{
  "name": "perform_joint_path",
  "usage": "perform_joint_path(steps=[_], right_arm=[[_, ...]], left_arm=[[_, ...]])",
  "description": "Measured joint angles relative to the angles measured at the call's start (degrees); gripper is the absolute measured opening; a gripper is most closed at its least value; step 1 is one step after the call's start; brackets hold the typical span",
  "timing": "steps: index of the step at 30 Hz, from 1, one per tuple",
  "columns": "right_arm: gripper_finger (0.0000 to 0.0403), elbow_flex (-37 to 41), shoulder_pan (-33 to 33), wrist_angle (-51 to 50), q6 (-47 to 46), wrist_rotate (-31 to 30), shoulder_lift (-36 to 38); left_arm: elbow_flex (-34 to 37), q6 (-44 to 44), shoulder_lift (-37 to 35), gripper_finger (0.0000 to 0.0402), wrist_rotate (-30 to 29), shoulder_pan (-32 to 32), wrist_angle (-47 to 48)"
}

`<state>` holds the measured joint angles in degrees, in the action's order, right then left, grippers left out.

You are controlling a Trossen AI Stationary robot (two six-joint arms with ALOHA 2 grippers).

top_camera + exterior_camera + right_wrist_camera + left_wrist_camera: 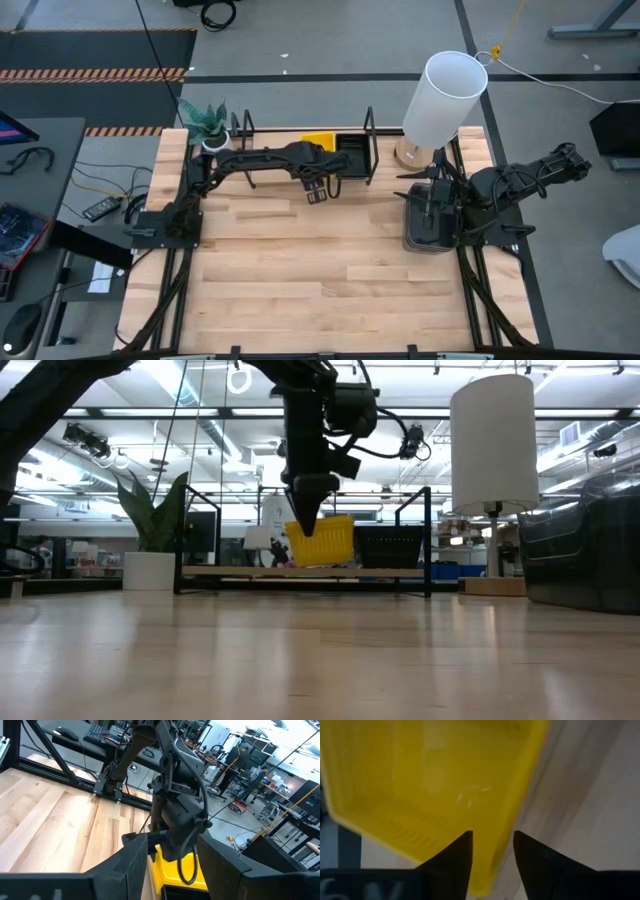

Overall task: Stack baskets on shelf by color
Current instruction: Put the stacked yellow bins on the shelf

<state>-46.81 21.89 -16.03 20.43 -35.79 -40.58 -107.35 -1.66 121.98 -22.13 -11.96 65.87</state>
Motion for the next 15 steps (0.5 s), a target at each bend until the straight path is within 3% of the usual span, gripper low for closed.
perform_joint_path(steps=[5,15], right_arm=[[0.0176,0.00,0.00,0.02,-0.11,0.00,0.00],[0.0176,0.00,0.00,0.02,-0.35,-0.07,0.00]], left_arm=[[0.00,-5.00,-0.09,0.0118,0.18,-0.29,3.07],[0.00,-5.67,-0.11,0.0091,2.47,0.18,1.16]])
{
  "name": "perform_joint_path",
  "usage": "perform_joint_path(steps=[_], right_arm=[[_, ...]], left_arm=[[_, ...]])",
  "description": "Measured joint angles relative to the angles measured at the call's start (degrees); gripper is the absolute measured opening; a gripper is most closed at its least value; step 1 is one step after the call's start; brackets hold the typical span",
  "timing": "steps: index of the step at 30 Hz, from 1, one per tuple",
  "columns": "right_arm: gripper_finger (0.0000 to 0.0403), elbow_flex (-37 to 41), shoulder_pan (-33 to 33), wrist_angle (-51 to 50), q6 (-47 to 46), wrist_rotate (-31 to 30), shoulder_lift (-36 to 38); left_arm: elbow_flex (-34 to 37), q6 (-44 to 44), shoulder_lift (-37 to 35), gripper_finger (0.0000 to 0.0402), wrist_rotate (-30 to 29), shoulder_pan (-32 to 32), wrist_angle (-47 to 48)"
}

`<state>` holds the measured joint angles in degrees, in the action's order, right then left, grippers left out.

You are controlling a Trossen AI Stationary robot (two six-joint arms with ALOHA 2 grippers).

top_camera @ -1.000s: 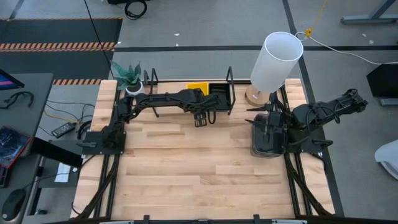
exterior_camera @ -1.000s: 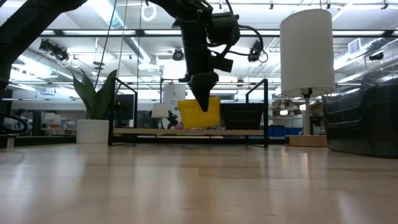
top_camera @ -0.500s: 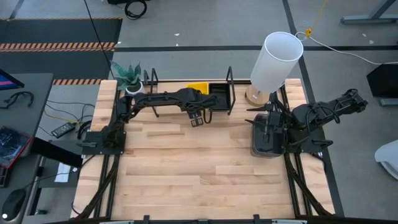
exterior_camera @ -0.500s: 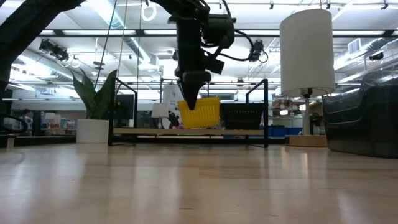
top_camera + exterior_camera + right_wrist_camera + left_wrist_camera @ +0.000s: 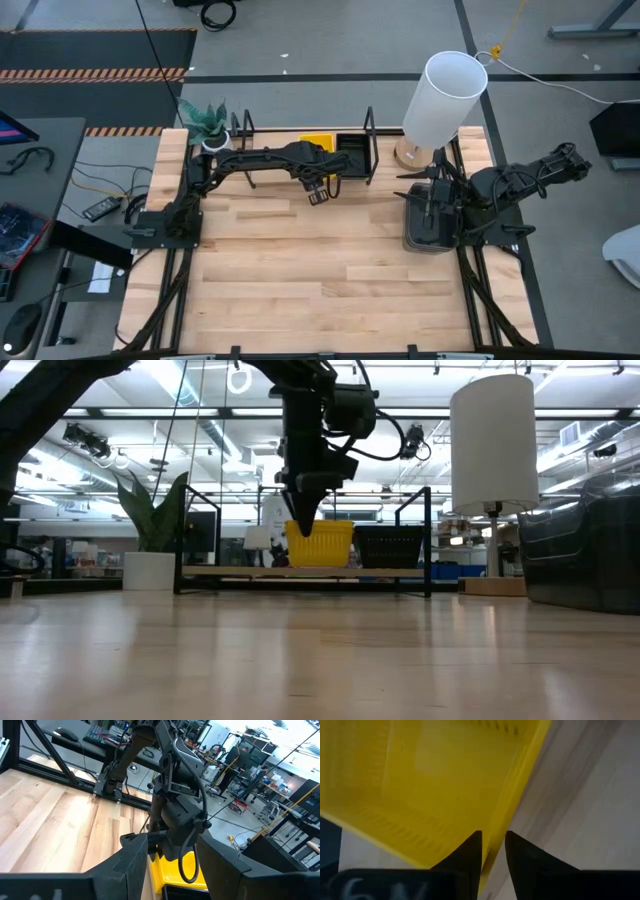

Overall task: Stack baskets on shelf by color
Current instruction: Put the stacked yellow bins on the shelf, then put the stacked gray bins on the shelf

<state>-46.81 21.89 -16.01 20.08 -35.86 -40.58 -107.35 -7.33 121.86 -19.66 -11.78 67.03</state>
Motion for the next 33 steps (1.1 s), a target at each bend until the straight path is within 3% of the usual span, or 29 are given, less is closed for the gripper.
perform_joint_path(steps=[11,25,33], right_arm=[[0.0176,0.00,0.00,0.00,-0.02,0.00,0.00],[0.0176,0.00,0.00,-0.23,-0.22,-0.06,-0.02],[0.0176,0.00,0.00,-0.58,-1.02,-0.04,0.00]], left_arm=[[0.00,0.68,0.00,0.0093,-1.14,0.42,-2.43],[-0.02,1.45,-5.60,0.0213,-3.58,2.15,-5.49],[-0.07,0.52,-7.84,0.0186,-4.78,5.46,-12.62]])
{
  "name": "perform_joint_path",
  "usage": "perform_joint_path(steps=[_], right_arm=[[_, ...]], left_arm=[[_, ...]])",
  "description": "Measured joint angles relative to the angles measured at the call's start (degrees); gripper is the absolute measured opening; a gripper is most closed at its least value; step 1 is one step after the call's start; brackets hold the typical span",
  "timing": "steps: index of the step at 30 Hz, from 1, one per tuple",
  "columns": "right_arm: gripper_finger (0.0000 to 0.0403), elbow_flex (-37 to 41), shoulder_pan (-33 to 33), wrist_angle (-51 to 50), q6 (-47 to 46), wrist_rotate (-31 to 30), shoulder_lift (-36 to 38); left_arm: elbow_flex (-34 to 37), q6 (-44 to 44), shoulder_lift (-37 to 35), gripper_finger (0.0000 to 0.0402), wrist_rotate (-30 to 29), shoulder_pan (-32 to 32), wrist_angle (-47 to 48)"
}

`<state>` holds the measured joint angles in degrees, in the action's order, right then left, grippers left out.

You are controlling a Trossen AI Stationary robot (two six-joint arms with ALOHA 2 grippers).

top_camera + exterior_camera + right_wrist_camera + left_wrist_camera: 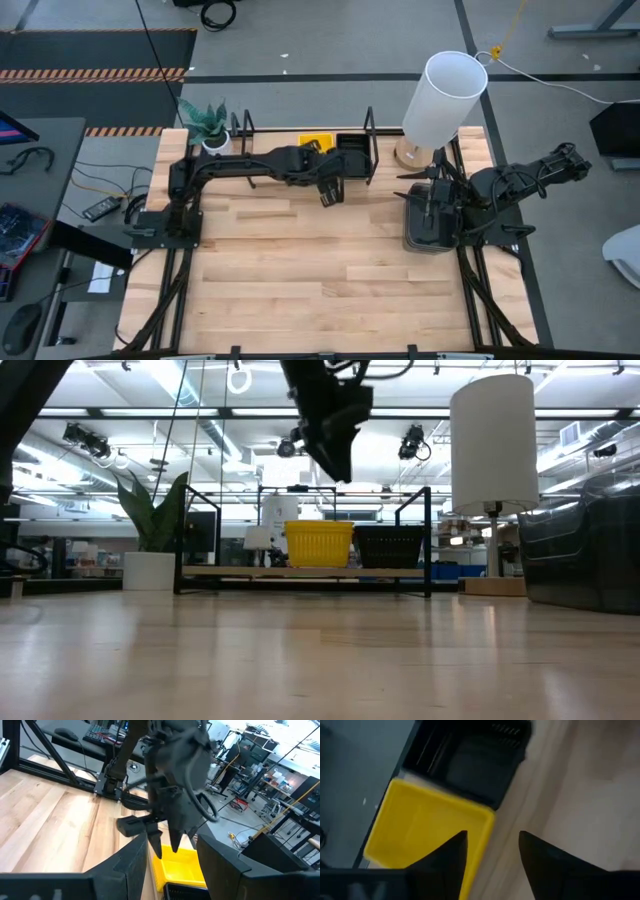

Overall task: Stack baskets on shelf by color
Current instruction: Put the stacked gray bins on the shelf

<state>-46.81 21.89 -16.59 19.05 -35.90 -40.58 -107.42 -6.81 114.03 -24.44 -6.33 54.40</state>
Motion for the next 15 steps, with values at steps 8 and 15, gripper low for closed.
perform_joint_path(steps=[8,15], right_arm=[[0.0176,0.00,0.00,-0.39,-1.37,0.04,-0.02],[0.0176,0.00,0.00,-0.26,-2.69,0.08,-0.02]], left_arm=[[0.01,-0.09,-0.03,0.0113,-3.13,3.81,2.67],[8.77,-1.83,-1.62,0.0043,-8.16,7.06,0.40]])
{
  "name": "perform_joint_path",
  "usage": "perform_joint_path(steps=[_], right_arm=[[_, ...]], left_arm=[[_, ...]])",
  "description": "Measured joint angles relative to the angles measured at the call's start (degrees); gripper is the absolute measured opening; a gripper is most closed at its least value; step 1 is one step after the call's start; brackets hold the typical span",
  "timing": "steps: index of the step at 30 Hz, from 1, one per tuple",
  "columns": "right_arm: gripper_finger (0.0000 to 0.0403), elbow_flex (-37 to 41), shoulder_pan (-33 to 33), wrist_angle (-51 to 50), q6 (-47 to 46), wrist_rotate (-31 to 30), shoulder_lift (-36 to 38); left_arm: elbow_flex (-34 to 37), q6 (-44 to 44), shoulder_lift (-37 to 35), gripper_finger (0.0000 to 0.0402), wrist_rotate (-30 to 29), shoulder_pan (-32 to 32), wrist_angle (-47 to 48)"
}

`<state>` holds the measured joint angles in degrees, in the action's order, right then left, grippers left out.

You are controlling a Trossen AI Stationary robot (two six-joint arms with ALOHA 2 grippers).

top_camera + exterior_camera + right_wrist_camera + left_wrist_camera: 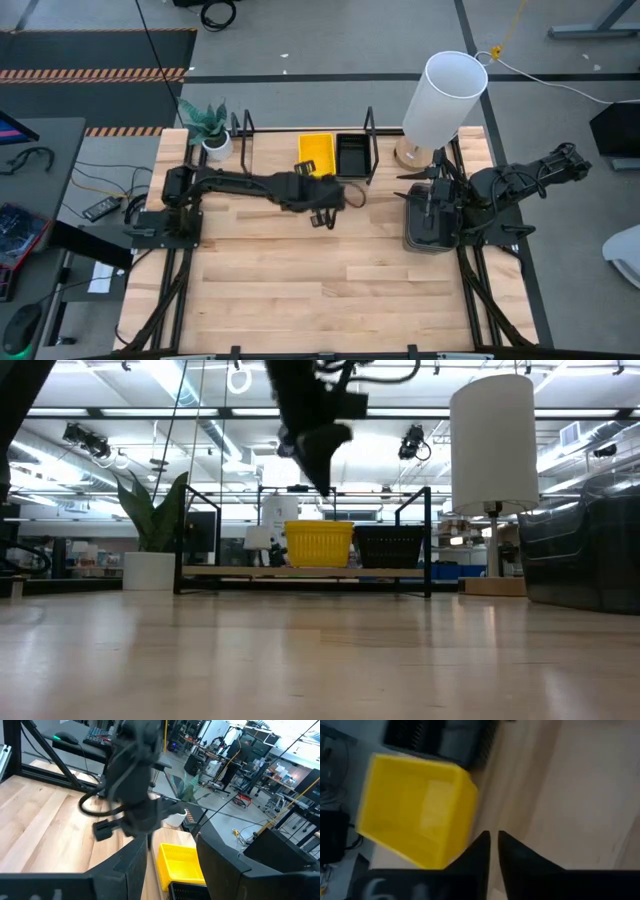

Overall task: Stack baskets on shelf by color
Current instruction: Put the stacked gray bins on the shelf

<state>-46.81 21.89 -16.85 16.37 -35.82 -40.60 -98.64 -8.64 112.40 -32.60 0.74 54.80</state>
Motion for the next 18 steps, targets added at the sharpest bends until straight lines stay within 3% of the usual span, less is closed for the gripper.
perform_joint_path(steps=[4,8,12,18], right_arm=[[0.0176,0.00,0.00,1.49,-0.25,-0.02,-0.29],[0.0176,0.00,0.00,3.74,-0.38,-0.11,-1.48],[0.0176,-0.07,-0.22,6.24,-0.79,-0.52,-3.32],[0.0176,-0.04,-2.13,8.25,0.86,-0.76,-8.06]], left_arm=[[11.03,0.14,-2.80,0.0008,-0.28,1.43,-5.39],[18.54,1.35,-6.09,0.0012,-0.65,1.75,-14.80],[22.05,5.70,-9.02,0.0017,-0.58,1.72,-24.32],[21.99,14.19,-10.79,0.0005,1.79,1.42,-33.76]])
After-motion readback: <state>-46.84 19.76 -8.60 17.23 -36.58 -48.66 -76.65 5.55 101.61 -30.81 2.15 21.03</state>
